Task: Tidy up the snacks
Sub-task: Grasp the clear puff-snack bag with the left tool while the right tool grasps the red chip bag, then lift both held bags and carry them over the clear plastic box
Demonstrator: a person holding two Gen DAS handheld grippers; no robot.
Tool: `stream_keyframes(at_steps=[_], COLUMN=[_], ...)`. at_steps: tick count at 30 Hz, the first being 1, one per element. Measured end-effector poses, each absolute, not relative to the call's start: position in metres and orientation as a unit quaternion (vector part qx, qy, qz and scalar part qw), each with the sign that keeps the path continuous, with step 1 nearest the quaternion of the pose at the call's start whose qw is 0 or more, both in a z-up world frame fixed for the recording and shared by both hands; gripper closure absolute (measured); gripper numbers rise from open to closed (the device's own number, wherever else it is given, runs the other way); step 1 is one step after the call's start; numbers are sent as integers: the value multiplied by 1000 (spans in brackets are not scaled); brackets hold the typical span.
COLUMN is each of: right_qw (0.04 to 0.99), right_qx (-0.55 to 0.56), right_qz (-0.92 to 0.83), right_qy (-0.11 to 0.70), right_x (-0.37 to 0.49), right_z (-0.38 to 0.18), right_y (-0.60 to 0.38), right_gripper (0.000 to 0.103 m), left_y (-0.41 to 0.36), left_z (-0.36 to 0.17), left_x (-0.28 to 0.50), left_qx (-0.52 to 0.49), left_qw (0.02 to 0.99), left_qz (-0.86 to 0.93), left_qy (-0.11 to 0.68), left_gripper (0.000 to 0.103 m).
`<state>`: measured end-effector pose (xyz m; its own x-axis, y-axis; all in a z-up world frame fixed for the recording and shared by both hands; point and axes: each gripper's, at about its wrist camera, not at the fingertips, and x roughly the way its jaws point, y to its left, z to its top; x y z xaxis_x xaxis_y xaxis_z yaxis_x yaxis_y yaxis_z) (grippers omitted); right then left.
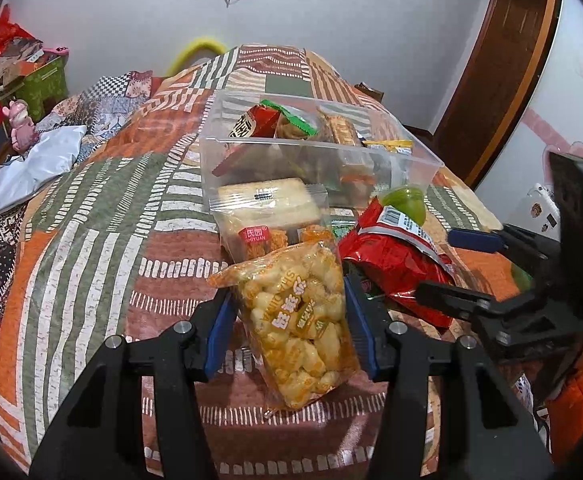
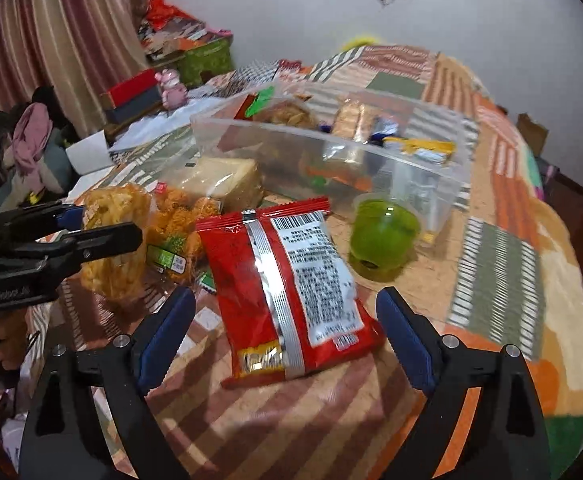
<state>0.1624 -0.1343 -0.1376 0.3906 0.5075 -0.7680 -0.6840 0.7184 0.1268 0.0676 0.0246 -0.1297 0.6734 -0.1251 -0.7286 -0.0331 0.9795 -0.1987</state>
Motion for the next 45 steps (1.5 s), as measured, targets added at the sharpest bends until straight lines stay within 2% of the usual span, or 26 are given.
stream_keyframes(at_steps=[7, 13, 24, 33, 45], right_qw=[800, 812, 855, 888, 904], right_qx=[-100, -85, -64, -25, 8], right_qz=[369, 364, 341, 317, 292], right_qy=[463, 448, 386, 332, 313], right_x=[184, 174, 162, 184, 229], right_z=[-159, -153, -111, -69, -61], right_y=[-118, -130, -152, -159, -150], right_gripper=[13, 33, 34, 34, 34], left_y=[26, 28, 35, 44, 27], left_z=[-134, -134, -100, -66, -48], left_x=[71, 74, 85, 117, 181], left_qx=[-95, -100, -103, -105, -85], left_qw=[908, 908, 924, 936, 942], left_qz=[-23, -22, -21, -19, -42], left_qy=[407, 406, 368, 337, 323], left_gripper=[52, 52, 52, 52, 52])
